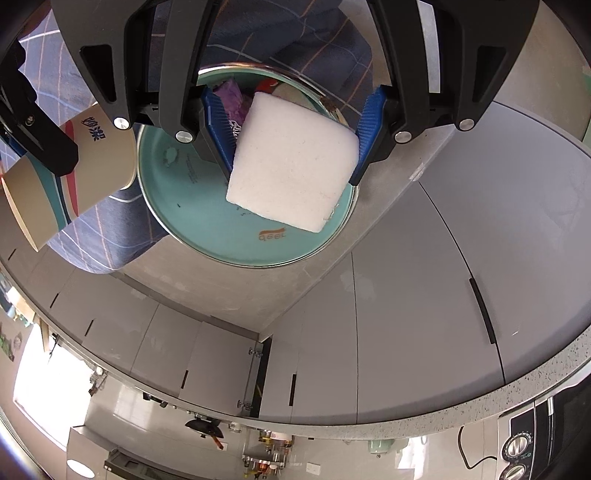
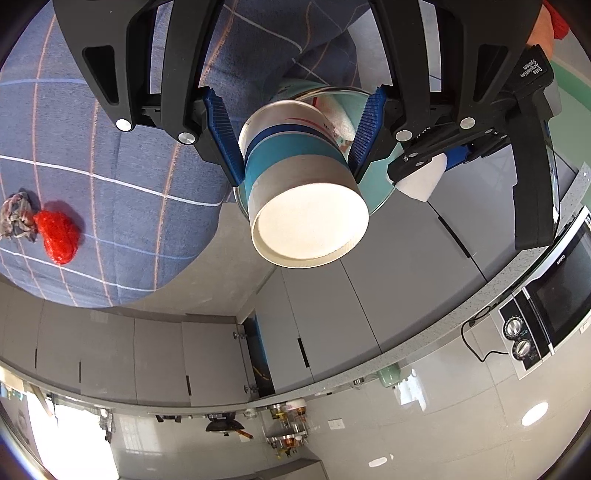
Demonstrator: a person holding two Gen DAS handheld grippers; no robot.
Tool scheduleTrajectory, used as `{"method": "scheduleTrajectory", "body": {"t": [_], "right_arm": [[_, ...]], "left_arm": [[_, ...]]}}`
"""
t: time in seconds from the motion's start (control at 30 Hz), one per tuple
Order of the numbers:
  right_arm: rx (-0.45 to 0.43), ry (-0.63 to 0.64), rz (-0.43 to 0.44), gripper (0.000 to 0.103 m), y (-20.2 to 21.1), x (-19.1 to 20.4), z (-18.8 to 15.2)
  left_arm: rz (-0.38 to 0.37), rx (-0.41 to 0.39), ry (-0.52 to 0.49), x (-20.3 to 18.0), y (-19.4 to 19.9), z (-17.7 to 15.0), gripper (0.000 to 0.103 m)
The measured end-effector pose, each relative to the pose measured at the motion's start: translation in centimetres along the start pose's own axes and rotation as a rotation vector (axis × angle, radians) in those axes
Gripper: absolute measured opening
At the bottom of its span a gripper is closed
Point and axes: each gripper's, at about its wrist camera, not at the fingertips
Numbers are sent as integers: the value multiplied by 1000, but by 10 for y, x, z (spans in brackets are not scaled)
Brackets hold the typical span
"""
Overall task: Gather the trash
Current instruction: 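Open the left gripper over the bin while the right gripper releases the paper cup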
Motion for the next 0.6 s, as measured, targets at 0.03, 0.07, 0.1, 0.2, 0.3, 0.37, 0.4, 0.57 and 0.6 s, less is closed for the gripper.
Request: {"method": "scheduleTrajectory", "body": {"t": [0.03,0.07,0.1,0.2,0.3,0.37,0.4,0.57,0.6], "right_arm": [[6,-2,3,58,-3,0,1],[14,-3,4,59,-7,0,1],[20,-5,4,59,-10,0,2],[37,-16,6,59,-20,-2,4],[69,-31,19,59,-34,-4,7],[88,-41,27,59,-42,-6,8],[94,-47,28,59,-45,-7,8],[120,-40,23,59,-59,-9,12],[129,-35,25,59,-64,-10,12]], "left_arm": [[2,3,-2,-1,-2,0,58],[2,7,-4,-2,-5,1,58],[4,10,-6,-2,-7,1,58],[12,20,-9,-3,-14,2,58],[19,36,-13,-5,-22,4,58],[18,46,-14,-8,-28,4,58],[11,55,-11,-10,-32,5,58],[4,73,-22,-14,-45,3,58],[5,78,-23,-15,-49,3,58]]}}
Point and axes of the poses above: each gripper's, at about its wrist camera, not at the fingertips, and y roughly against the way its jaws point, x to its left, z to its top, and after that the axes turned 4 degrees about z, right-handed
